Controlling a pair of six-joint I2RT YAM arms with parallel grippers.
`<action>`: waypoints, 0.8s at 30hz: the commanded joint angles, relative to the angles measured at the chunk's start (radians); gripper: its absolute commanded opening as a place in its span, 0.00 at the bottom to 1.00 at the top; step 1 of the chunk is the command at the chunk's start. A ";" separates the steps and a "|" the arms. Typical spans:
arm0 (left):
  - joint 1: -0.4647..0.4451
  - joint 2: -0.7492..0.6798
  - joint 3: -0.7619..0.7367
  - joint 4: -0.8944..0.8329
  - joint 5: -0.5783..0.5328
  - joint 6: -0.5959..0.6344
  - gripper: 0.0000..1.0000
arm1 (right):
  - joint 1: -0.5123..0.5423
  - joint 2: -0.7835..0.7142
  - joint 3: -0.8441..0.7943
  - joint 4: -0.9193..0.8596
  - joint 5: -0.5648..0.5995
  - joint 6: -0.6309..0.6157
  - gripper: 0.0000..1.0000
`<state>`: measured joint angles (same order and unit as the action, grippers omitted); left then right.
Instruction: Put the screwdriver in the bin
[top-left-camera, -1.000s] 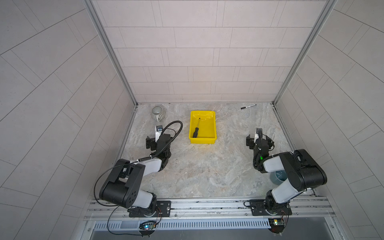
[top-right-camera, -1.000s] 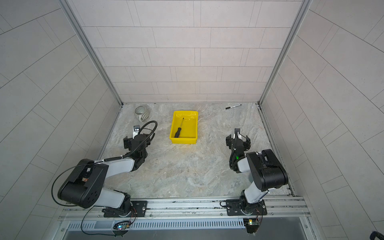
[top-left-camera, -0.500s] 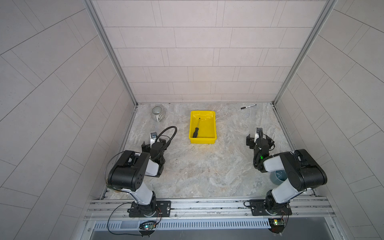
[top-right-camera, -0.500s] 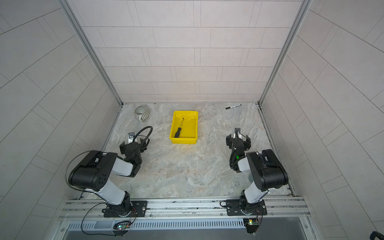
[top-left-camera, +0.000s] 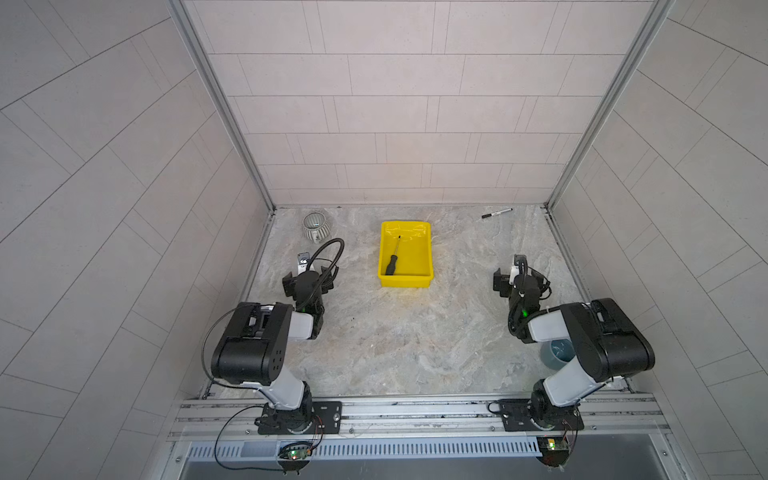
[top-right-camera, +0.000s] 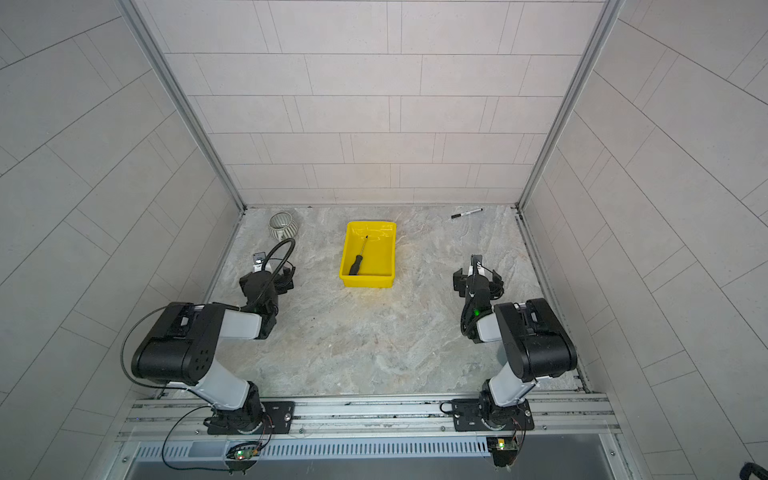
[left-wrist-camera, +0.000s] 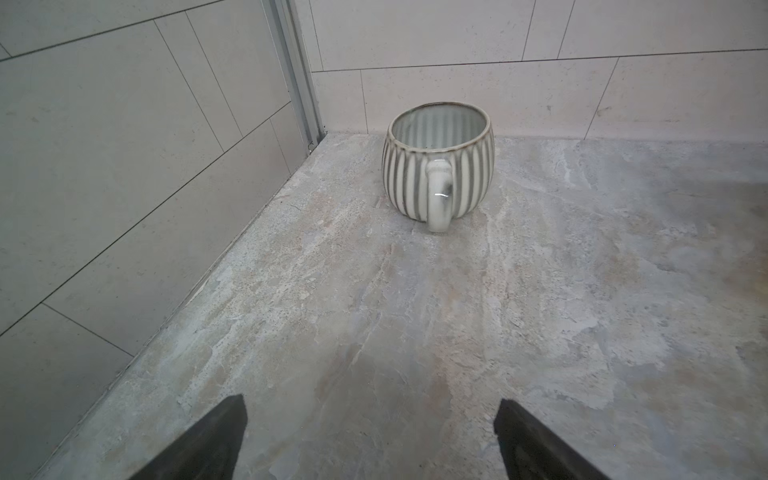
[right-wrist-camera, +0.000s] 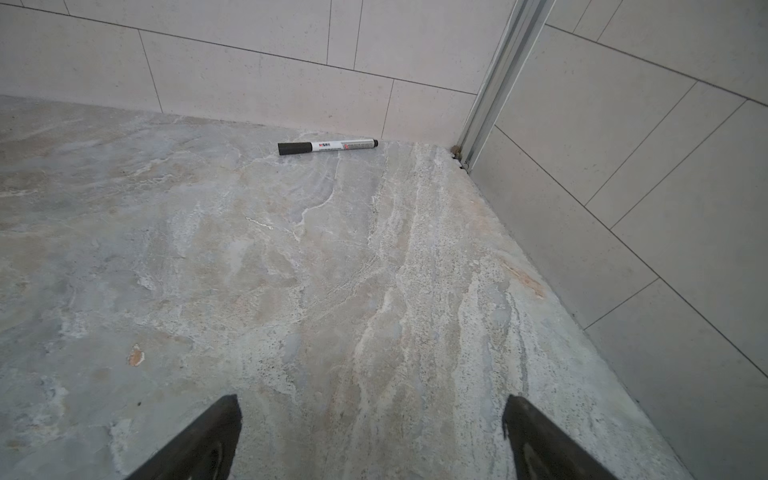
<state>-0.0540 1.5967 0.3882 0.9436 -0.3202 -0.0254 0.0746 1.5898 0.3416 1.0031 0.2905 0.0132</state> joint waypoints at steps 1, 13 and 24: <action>-0.004 -0.012 -0.005 0.007 0.008 -0.009 1.00 | -0.006 -0.008 0.011 -0.007 -0.014 0.015 0.99; -0.002 -0.011 -0.006 0.007 0.010 -0.009 1.00 | -0.004 -0.008 0.011 -0.005 -0.011 0.012 0.99; -0.001 -0.011 -0.006 0.007 0.010 -0.009 1.00 | -0.004 -0.005 0.017 -0.013 -0.011 0.008 0.99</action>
<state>-0.0536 1.5967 0.3882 0.9432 -0.3141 -0.0269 0.0727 1.5898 0.3424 0.9974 0.2771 0.0166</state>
